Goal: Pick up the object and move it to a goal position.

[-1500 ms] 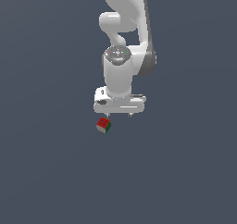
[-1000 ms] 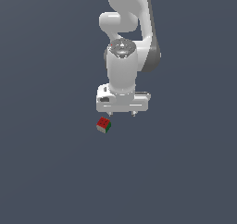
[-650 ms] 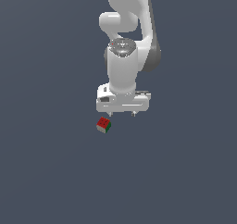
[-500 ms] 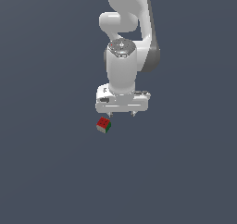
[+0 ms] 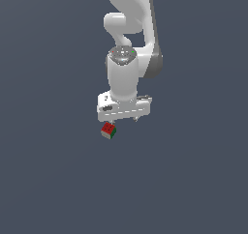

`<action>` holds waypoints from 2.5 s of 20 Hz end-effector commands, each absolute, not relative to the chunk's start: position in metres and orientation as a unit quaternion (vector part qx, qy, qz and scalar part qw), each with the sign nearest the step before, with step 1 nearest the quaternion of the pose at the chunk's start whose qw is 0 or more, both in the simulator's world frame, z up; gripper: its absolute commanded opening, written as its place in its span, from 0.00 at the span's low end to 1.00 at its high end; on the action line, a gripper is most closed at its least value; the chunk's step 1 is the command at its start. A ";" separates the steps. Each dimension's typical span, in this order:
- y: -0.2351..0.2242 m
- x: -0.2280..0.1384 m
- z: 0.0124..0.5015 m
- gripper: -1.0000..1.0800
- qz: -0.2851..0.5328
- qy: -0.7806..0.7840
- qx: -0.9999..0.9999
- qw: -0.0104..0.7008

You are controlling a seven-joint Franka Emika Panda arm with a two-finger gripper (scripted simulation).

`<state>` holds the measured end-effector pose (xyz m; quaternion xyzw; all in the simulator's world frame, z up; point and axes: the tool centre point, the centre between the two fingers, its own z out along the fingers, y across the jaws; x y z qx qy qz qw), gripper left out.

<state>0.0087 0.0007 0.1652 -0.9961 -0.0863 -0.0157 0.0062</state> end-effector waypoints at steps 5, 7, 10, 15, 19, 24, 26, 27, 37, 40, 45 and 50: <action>-0.014 0.006 0.152 0.96 -0.013 -0.159 -0.987 0.002; -0.018 0.004 0.147 0.96 -0.012 -0.183 -0.983 0.001; -0.025 0.003 0.141 0.96 -0.010 -0.218 -0.976 0.000; -0.036 -0.001 0.130 0.96 -0.008 -0.277 -0.961 -0.001; -0.044 -0.004 0.121 0.96 -0.006 -0.323 -0.946 -0.002; -0.055 -0.008 0.111 0.96 -0.004 -0.380 -0.925 -0.002; -0.059 -0.009 0.106 0.96 -0.003 -0.402 -0.916 -0.002; -0.061 -0.010 0.104 0.96 -0.003 -0.413 -0.911 -0.002; -0.075 -0.017 0.089 0.96 -0.001 -0.496 -0.868 -0.001; -0.078 -0.018 0.086 0.96 0.000 -0.510 -0.860 0.000; -0.080 -0.019 0.084 0.96 0.000 -0.521 -0.853 0.000; -0.080 -0.020 0.082 0.96 0.000 -0.521 -0.854 0.000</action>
